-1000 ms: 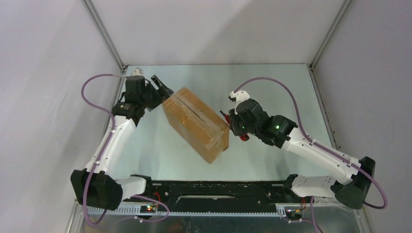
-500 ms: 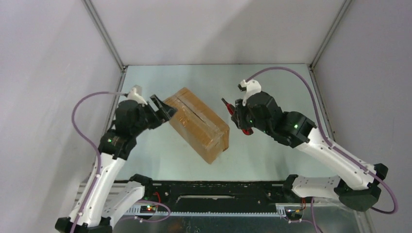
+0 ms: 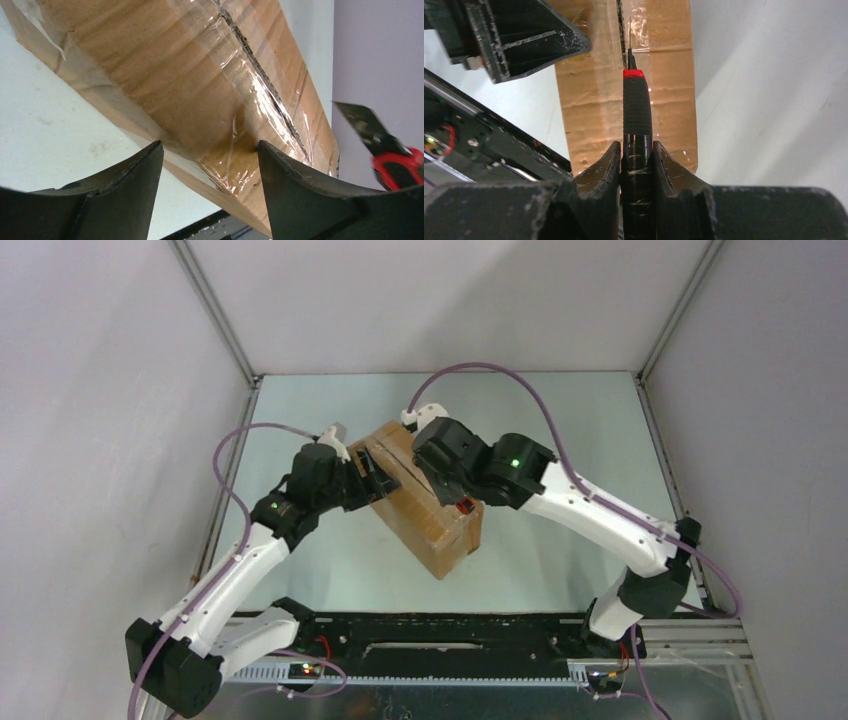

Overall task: Unpack the express box
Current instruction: Cut the express box at the center of the board.

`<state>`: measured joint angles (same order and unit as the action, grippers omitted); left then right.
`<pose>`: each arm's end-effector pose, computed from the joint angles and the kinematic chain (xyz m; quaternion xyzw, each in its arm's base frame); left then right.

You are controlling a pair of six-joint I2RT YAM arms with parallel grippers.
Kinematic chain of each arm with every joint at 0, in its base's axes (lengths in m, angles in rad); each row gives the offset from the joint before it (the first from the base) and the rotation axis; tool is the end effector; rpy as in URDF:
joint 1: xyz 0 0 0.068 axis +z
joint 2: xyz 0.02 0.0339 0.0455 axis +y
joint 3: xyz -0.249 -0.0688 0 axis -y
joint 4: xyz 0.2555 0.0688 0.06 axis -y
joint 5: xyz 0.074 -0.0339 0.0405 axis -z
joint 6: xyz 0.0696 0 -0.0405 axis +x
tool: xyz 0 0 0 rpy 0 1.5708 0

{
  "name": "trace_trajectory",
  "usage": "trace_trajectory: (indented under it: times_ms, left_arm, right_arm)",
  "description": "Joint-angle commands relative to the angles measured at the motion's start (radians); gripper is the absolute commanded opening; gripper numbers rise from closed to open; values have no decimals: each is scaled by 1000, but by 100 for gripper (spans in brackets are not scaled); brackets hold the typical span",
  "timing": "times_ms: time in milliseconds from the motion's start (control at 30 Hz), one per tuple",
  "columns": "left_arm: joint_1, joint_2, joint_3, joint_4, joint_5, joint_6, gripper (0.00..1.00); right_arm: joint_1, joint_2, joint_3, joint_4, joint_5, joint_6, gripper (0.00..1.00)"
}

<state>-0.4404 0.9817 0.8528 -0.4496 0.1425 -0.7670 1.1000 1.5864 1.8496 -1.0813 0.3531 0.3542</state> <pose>0.2331 -0.1208 0.2691 -0.1092 0.8710 -0.3211 0.3554 0.1803 0.3012 0.3852 -0.2734 0.8762 0.1185 0.3789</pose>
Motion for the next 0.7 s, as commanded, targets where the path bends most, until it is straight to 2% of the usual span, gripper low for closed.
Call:
trace_trajectory:
  times_ms: [0, 200, 400, 667]
  left_arm:
    - [-69, -18, -66, 6, 15, 8, 71]
    - [-86, -80, -129, -18, 19, -7, 68]
    - [-84, -94, -68, -67, -3, 15, 70]
    - [-84, -77, -4, -81, -11, 35, 71]
  right_arm:
    - [3, 46, 125, -147, 15, -44, 0]
    - [18, 109, 208, -233, -11, -67, 0]
    - [21, 148, 238, -292, -31, -76, 0]
    - [22, 176, 225, -281, -61, -87, 0]
